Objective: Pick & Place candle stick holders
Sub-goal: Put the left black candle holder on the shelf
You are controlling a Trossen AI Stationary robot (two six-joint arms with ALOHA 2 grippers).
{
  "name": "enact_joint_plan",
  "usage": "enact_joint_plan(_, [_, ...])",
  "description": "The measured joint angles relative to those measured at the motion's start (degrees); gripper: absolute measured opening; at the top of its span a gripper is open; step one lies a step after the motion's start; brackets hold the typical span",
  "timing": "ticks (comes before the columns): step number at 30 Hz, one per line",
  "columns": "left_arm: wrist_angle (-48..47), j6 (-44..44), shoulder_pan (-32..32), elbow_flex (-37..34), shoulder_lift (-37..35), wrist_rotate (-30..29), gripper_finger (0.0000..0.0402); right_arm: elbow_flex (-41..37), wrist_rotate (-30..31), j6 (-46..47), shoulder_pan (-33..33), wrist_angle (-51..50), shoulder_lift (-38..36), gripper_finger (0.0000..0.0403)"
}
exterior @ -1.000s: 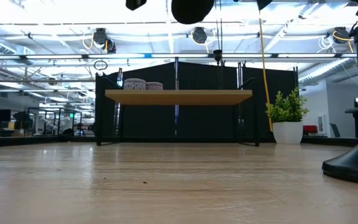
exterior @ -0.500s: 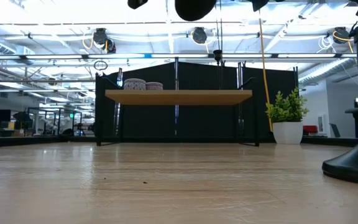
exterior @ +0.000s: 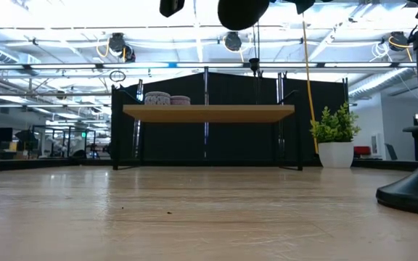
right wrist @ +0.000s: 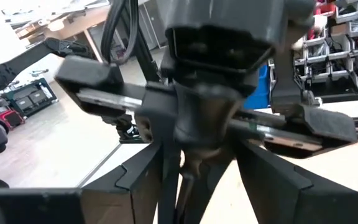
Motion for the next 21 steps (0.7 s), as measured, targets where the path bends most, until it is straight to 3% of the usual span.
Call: enact_joint_plan(21, [-0.2,1.3,-0.4,0.0,-0.1,0.0,0.0013,0.0,-0.2,0.9,0.0,-4.1,0.0,0.0140])
